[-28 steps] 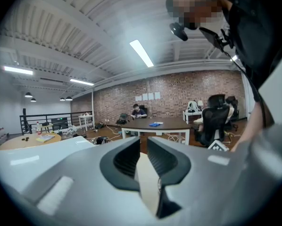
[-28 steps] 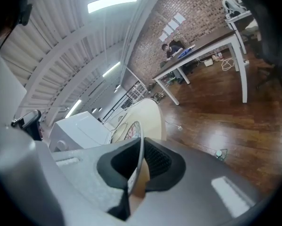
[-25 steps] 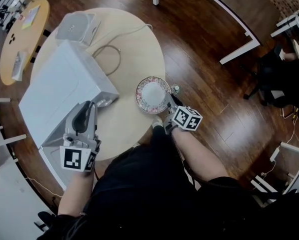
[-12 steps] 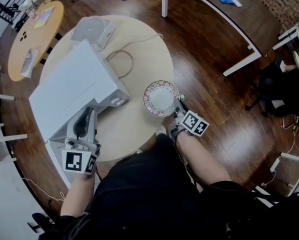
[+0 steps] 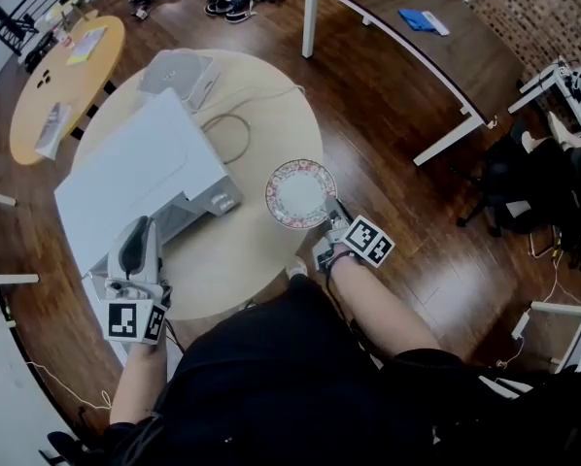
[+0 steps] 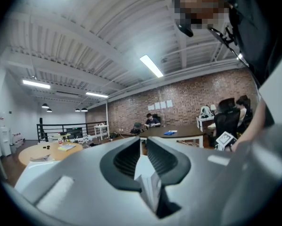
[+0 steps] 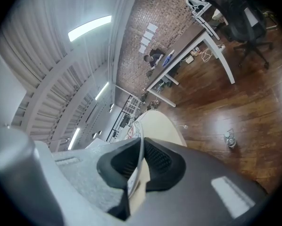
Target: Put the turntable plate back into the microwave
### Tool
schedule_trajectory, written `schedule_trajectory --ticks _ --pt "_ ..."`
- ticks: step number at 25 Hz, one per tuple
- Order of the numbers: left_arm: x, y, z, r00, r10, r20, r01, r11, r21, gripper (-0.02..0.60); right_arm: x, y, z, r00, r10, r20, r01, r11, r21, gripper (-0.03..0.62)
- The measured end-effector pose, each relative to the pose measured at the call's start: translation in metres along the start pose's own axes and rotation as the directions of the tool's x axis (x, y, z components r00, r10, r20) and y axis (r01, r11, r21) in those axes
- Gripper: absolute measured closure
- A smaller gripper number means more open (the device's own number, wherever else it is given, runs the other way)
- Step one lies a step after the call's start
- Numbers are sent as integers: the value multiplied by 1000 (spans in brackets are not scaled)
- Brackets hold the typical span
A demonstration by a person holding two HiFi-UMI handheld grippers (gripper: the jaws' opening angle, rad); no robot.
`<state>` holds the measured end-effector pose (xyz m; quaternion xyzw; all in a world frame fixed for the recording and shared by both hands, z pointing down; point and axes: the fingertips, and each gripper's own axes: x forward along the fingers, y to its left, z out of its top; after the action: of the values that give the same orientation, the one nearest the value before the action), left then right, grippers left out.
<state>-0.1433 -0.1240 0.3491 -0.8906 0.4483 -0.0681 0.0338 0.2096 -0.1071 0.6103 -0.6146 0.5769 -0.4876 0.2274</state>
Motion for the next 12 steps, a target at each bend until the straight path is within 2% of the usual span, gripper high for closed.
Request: schedule_trajectory --ticks 4,6,7,12 --pt "-15 12 3 998 48 30 -48 999 -3 534 -2 12 2 1000 24 -1 -24 1000 8 577" --pt "-19 15 -1 997 64 38 -63 998 -14 559 -6 12 4 1000 20 3 -20 1000 7 577" --pt "-21 18 -4 997 71 38 -70 997 -19 577 -7 12 3 1000 17 3 -17 1000 8 577" --pt "-33 21 -16 996 81 37 -80 996 -28 577 -11 9 -6 1000 11 -11 -11 1000 4 577"
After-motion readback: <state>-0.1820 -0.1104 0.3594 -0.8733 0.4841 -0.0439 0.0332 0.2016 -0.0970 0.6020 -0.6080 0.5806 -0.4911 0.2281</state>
